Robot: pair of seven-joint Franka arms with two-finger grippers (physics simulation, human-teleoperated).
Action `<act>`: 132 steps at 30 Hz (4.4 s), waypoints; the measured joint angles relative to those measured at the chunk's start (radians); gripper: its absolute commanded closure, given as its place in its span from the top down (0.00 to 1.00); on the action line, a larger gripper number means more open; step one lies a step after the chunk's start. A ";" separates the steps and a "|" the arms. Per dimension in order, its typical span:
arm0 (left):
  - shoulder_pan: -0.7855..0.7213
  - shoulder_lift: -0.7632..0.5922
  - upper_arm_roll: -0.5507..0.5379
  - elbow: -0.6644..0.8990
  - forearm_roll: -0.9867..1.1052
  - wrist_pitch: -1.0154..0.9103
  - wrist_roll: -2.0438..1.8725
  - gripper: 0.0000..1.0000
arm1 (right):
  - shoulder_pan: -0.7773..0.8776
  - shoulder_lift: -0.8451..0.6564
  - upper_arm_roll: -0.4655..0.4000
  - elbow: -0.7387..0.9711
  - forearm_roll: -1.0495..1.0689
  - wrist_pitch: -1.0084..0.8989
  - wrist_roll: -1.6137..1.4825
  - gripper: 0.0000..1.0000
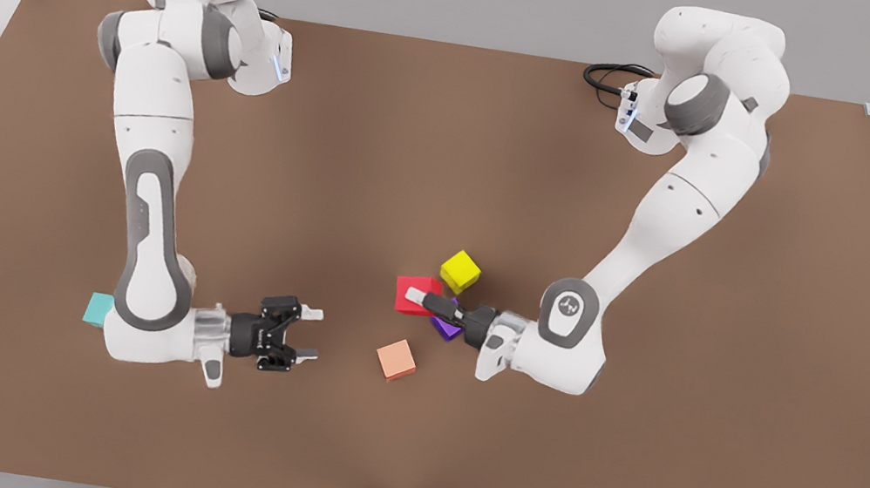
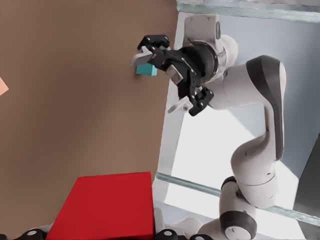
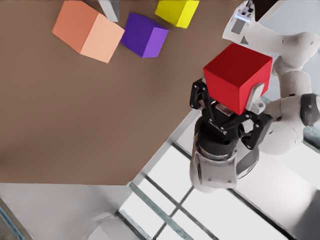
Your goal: Pick up red wooden cube and pass to hand red wooden cube and place in blue wooden cube
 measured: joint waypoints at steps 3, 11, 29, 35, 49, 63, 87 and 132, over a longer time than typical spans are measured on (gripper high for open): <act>-0.001 0.008 -0.001 0.002 -0.053 0.065 -0.047 0.55 | 0.000 0.013 0.037 -0.014 0.054 -0.002 -0.155 1.00; 0.001 0.005 -0.004 -0.014 -0.091 0.132 -0.105 0.55 | 0.002 0.024 0.132 -0.061 0.113 -0.037 -0.467 1.00; 0.005 0.003 -0.005 -0.015 -0.096 0.152 -0.127 0.55 | 0.022 0.071 0.184 -0.052 0.216 0.030 -0.798 1.00; 0.006 0.003 -0.006 -0.015 -0.097 0.153 -0.135 0.55 | 0.021 0.086 0.188 -0.032 0.232 0.078 -0.849 1.00; -0.018 0.004 -0.013 -0.015 -0.116 0.180 -0.147 0.55 | 0.022 0.097 0.251 -0.029 0.247 0.134 -0.918 1.00; -0.027 0.004 -0.015 -0.015 -0.120 0.213 -0.155 0.55 | 0.022 0.094 0.286 -0.020 0.249 0.160 -0.946 0.72; 0.434 -0.214 -0.016 -0.020 0.282 -0.195 -0.165 1.00 | -0.223 -0.029 0.252 -0.031 -0.288 0.142 -0.898 0.69; 0.119 -0.774 0.437 -0.218 0.932 -0.620 -0.124 1.00 | -0.342 -0.309 0.035 -0.475 -1.612 0.550 0.212 1.00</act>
